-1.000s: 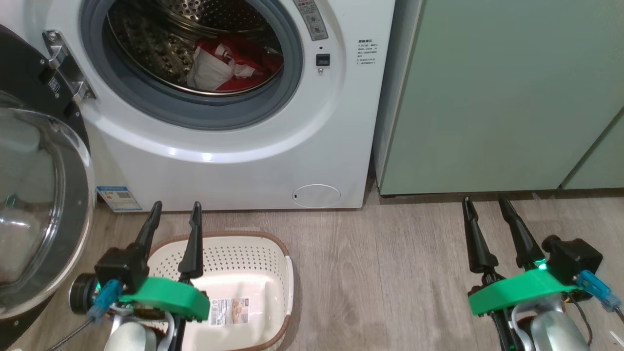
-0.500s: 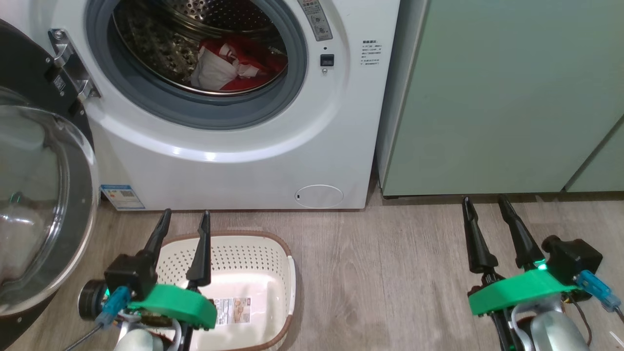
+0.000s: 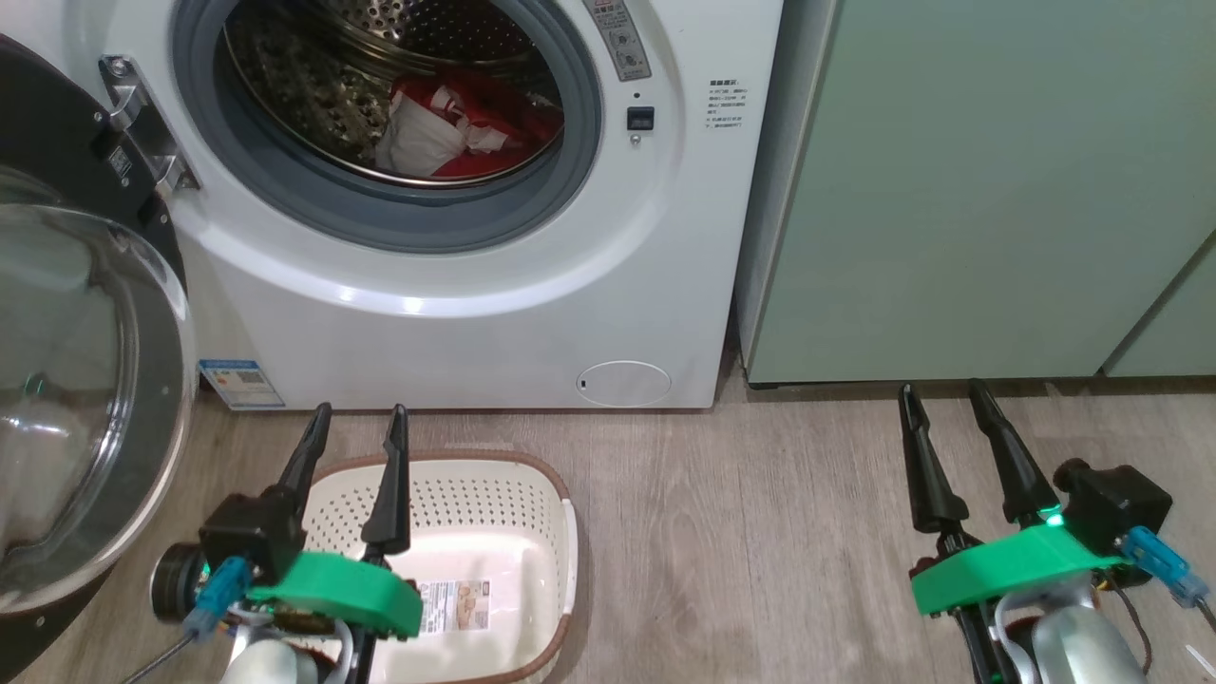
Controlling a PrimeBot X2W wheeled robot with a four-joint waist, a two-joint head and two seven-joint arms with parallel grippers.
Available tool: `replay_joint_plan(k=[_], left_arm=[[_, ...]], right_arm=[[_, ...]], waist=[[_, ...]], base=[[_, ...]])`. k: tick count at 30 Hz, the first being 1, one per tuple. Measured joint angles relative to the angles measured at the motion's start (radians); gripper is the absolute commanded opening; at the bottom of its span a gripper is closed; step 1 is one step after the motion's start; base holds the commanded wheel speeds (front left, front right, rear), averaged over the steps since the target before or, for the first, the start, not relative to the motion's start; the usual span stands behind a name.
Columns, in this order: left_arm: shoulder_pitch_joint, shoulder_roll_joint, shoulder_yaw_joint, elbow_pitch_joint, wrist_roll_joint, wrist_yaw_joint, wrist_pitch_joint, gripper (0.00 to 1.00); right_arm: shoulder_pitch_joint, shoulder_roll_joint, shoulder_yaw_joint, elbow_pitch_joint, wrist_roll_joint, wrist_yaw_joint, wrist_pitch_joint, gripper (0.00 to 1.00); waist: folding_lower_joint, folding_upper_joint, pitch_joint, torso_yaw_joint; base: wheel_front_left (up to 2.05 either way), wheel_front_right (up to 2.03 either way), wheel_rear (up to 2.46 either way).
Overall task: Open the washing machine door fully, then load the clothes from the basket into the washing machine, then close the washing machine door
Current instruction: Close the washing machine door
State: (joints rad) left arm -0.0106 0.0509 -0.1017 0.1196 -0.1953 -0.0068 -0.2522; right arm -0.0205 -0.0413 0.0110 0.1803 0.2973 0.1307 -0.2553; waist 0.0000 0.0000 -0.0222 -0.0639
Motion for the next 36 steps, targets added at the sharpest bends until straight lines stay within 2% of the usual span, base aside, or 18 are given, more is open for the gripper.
replay_joint_plan(k=[11,24,28,36], left_arm=[[0.000,0.000,0.005,-0.010,0.001,-0.001,0.000,1.00],[0.000,0.000,0.004,-0.028,-0.008,0.000,0.000,1.00],[0.000,0.000,0.005,-0.028,0.026,0.011,0.000,1.00],[0.000,0.000,0.001,-0.026,0.026,0.010,0.000,1.00]], right_arm=[[0.000,0.000,0.005,0.002,-0.006,0.000,0.000,1.00],[-0.009,0.000,0.006,0.003,-0.007,0.000,0.000,1.00],[-0.009,0.000,0.006,0.006,-0.007,0.000,0.000,1.00],[-0.008,0.001,0.005,0.009,-0.007,0.000,0.000,1.00]], waist=[[0.0000,0.0000,0.005,0.003],[0.0000,0.0000,0.015,0.014],[0.0000,0.0000,0.016,0.016],[0.0000,0.0000,0.017,0.018]], base=[[-0.47,0.47,0.00],[-1.92,1.91,0.00],[-1.80,1.80,0.00],[-1.01,1.01,0.00]])
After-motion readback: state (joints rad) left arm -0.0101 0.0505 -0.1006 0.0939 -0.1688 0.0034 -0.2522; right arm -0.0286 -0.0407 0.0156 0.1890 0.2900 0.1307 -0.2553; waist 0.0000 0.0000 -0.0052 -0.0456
